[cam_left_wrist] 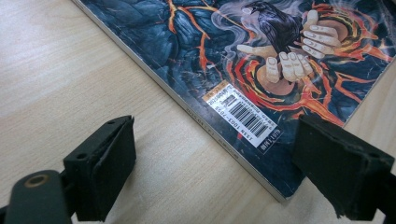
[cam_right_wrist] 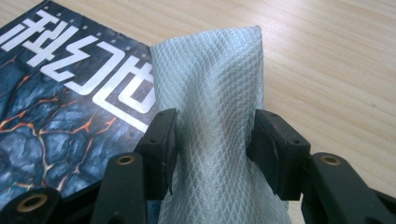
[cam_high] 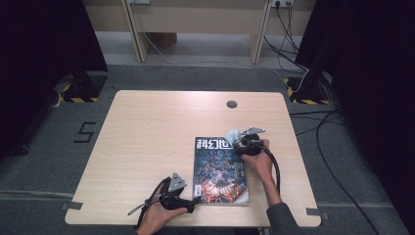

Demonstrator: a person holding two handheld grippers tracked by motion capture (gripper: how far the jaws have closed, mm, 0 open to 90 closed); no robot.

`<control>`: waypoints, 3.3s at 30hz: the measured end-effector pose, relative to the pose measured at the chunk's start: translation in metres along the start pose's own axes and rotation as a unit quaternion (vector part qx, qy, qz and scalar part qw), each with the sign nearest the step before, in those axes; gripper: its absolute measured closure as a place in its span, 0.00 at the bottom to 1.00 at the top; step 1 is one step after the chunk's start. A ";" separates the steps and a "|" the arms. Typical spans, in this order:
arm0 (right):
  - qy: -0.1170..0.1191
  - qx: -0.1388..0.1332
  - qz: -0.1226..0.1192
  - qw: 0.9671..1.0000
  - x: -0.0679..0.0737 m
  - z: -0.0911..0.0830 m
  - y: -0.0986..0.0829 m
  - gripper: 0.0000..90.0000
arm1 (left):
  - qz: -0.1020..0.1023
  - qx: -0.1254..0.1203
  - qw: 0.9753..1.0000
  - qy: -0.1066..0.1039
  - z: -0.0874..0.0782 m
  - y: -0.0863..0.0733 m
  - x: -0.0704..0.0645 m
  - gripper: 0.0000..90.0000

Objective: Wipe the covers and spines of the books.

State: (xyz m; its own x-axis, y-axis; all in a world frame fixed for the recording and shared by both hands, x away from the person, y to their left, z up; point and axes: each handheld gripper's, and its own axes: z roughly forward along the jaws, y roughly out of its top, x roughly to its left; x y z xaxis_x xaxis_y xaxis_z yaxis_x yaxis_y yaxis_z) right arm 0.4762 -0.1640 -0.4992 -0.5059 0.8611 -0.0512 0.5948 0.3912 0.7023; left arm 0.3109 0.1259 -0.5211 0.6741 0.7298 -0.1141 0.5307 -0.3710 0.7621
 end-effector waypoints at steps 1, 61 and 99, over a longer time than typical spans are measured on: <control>-0.003 0.000 -0.005 1.000 0.001 0.000 0.000 0.57 | 0.000 0.000 1.000 0.000 0.000 0.000 0.000 0.14; 0.007 0.023 -0.052 0.998 0.040 0.009 0.020 0.72 | 0.005 0.004 1.000 -0.005 0.000 0.001 0.001 0.14; 0.078 0.046 -0.149 0.985 0.113 0.024 0.046 0.67 | 0.003 -0.001 1.000 -0.004 0.000 0.000 0.001 0.14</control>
State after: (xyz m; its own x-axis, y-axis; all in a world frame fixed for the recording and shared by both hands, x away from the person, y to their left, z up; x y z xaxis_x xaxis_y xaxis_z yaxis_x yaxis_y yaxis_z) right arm 0.4611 -0.0411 -0.4899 -0.7513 0.6469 -0.1305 0.4565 0.6522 0.6052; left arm 0.3114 0.1265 -0.5214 0.6813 0.7231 -0.1140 0.5253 -0.3745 0.7641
